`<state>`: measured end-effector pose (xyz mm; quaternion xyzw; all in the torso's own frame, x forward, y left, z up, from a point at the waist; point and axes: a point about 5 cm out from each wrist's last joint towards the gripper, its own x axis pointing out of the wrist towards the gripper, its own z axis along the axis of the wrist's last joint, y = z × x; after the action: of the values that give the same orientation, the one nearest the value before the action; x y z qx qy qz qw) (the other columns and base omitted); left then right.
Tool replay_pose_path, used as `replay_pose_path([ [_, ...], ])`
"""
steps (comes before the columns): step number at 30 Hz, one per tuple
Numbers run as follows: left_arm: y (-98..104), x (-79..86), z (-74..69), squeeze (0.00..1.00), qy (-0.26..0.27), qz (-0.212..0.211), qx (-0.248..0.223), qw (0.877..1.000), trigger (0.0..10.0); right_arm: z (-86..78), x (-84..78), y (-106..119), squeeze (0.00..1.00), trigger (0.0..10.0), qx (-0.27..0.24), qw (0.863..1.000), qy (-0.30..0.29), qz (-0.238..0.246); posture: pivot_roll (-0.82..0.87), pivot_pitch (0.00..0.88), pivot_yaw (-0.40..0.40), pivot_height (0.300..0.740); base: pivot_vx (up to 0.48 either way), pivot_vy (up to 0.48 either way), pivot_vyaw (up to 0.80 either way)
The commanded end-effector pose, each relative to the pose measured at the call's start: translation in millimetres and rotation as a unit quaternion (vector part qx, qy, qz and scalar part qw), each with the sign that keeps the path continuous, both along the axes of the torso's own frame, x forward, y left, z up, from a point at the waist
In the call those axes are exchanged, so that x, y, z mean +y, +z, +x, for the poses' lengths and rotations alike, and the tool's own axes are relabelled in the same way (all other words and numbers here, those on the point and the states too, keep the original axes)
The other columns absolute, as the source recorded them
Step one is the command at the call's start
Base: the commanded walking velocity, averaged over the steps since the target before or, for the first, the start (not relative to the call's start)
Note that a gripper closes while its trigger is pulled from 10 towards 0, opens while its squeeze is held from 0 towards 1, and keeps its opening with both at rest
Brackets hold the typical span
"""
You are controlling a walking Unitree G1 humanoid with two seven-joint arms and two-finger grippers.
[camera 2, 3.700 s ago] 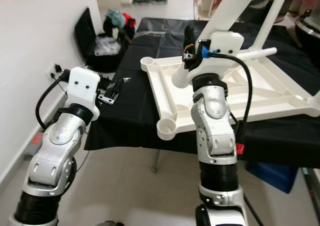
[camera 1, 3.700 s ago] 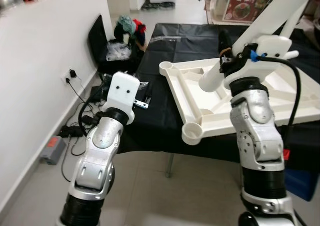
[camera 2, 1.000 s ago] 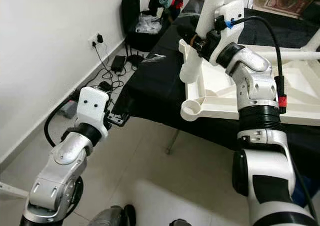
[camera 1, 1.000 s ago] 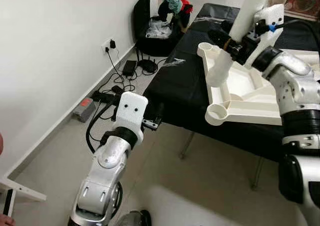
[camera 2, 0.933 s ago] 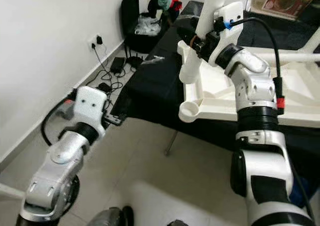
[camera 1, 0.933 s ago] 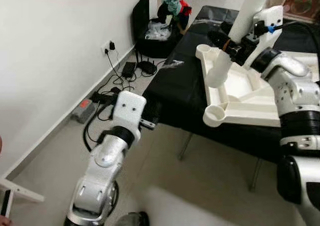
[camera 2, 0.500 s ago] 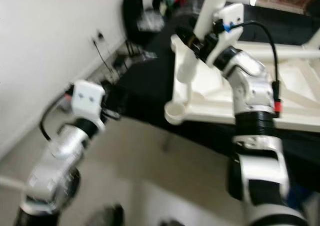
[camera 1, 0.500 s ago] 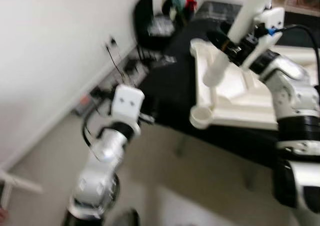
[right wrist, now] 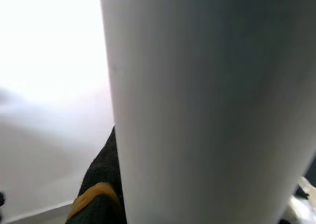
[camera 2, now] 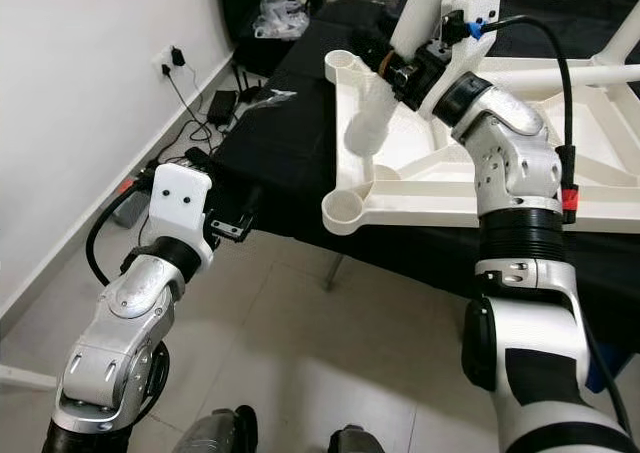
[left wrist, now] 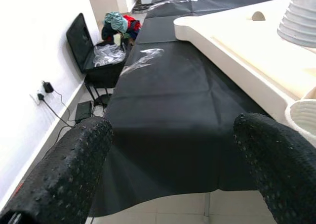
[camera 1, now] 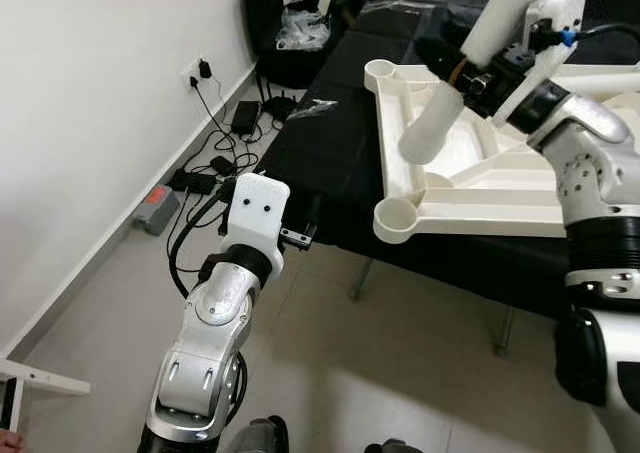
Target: Building children table
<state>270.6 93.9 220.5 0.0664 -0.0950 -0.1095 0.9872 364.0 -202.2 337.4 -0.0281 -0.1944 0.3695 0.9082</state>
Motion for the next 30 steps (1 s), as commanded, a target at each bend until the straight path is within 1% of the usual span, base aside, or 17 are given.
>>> replay_pose_path([
  [1,-3,0.6,-3.1,0.0,-0.007,-0.003,0.012,1.0,10.0,-2.4,5.1,2,0.0,10.0,-0.005,0.999,0.028,-0.017,0.16,0.239,-0.012,0.74,0.0,0.0,0.0],
  [2,-3,0.6,-3.1,0.0,-0.007,-0.003,0.012,1.0,10.0,-2.4,5.1,2,0.0,10.0,-0.005,0.999,0.028,-0.017,0.16,0.239,-0.012,0.74,0.0,0.0,0.0],
  [3,-4,-0.1,-4.1,0.0,-0.01,-0.005,0.013,1.0,10.0,-2.6,8.9,-1,0.0,10.0,-0.003,0.998,0.046,-0.037,0.16,0.241,-0.013,0.74,0.0,0.0,0.0],
  [4,-4,-0.1,-4.1,0.0,-0.01,-0.005,0.013,1.0,10.0,-2.6,8.9,-1,0.0,10.0,-0.003,0.998,0.046,-0.037,0.16,0.241,-0.013,0.74,0.0,0.0,0.0],
  [6,-5,-2.8,-7.3,0.0,-0.016,-0.007,0.015,1.0,10.0,0.6,15.6,-12,0.0,10.0,0.021,0.993,0.085,-0.08,0.16,0.246,-0.011,0.74,0.0,0.0,0.0],
  [7,-5,-2.8,-7.3,0.0,-0.016,-0.007,0.015,1.0,10.0,0.6,15.6,-12,0.0,10.0,0.021,0.993,0.085,-0.08,0.16,0.246,-0.011,0.74,0.0,0.0,0.0],
  [9,-5,-5.6,-10.2,0.0,-0.021,-0.009,0.017,1.0,10.0,4.3,18.5,-16,0.0,10.0,0.034,0.989,0.102,-0.099,0.17,0.251,-0.012,0.74,0.0,0.0,0.0],
  [13,-4,-7.8,-13.4,0.0,-0.026,-0.007,0.016,0.999,10.0,5.8,16.9,-15,0.0,10.0,0.035,0.987,0.113,-0.105,0.19,0.258,-0.015,0.74,0.0,0.0,0.0],
  [15,-5,-7.2,-17.0,0.0,-0.029,-0.004,0.019,0.999,10.0,4.1,5.1,-12,0.0,10.0,0.039,0.986,0.131,-0.099,0.19,0.267,-0.013,0.74,0.0,0.0,0.0],
  [16,-5,-7.2,-17.0,0.0,-0.029,-0.004,0.019,0.999,10.0,4.1,5.1,-12,0.0,10.0,0.039,0.986,0.131,-0.099,0.19,0.267,-0.013,0.74,0.0,0.0,0.0],
  [17,-5,-6.6,-18.5,0.0,-0.031,-0.005,0.022,0.999,10.0,3.2,-2.0,-10,0.0,10.0,0.04,0.985,0.136,-0.098,0.19,0.274,-0.009,0.74,0.0,0.0,0.0],
  [20,-5,-6.1,-19.4,0.0,-0.032,-0.006,0.024,0.999,10.0,2.7,-6.3,-9,0.0,10.0,0.041,0.985,0.138,-0.097,0.19,0.275,-0.009,0.74,0.0,0.0,0.0],
  [22,-7,-8.2,-21.3,0.0,-0.036,-0.007,0.028,0.999,10.0,3.4,-16.7,-6,0.0,10.0,0.04,0.987,0.125,-0.089,0.19,0.279,-0.009,0.74,0.0,0.0,0.0],
  [24,-7,-8.2,-21.3,0.0,-0.036,-0.007,0.028,0.999,10.0,3.4,-16.7,-6,0.0,10.0,0.04,0.987,0.125,-0.089,0.19,0.279,-0.009,0.74,0.0,0.0,0.0],
  [26,-8,-10.2,-23.5,0.0,-0.04,-0.007,0.031,0.999,10.0,-0.1,-25.7,-5,0.0,10.0,0.041,0.987,0.129,-0.082,0.19,0.281,-0.008,0.74,0.0,0.0,0.0],
  [30,-9,-10.1,-25.5,0.0,-0.041,-0.007,0.033,0.999,10.0,-3.7,-31.5,-8,0.0,10.0,0.04,0.986,0.137,-0.084,0.2,0.28,-0.001,0.74,0.0,0.0,0.0],
])
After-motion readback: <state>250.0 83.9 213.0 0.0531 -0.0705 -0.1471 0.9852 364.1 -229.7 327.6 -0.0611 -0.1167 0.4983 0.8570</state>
